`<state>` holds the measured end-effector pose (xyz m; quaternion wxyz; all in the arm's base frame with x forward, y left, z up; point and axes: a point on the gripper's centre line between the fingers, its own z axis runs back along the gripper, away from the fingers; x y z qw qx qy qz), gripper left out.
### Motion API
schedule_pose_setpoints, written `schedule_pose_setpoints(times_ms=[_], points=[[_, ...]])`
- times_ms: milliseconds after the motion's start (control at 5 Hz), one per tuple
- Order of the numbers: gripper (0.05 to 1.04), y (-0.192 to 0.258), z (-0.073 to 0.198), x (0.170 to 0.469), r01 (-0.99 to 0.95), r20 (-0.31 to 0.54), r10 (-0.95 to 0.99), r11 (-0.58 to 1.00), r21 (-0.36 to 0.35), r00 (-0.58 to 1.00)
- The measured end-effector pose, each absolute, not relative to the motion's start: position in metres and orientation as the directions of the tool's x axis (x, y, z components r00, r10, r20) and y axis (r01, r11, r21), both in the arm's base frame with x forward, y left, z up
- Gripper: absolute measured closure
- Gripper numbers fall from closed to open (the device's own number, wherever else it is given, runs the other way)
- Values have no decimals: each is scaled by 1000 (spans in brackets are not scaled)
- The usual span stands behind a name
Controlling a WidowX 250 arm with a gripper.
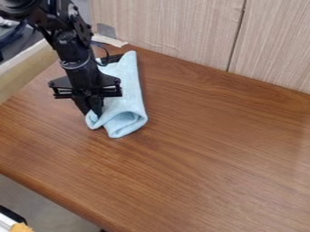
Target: Folded the cloth from top to bottom
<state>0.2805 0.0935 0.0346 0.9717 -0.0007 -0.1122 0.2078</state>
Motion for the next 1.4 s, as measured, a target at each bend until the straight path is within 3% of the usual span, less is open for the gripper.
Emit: schedule_pose_setpoints(times_ms=[400,600,1000,1200,1400], points=[[255,97,38,281,-412,212,407,911,-22,888],[70,98,39,281,-394,208,388,919,-14,898],[79,95,63,276,-352,240,349,935,-29,906],[81,95,96,266,-333,276,324,943,-15,905],[83,95,110,263,-284,276,279,958,-24,920]])
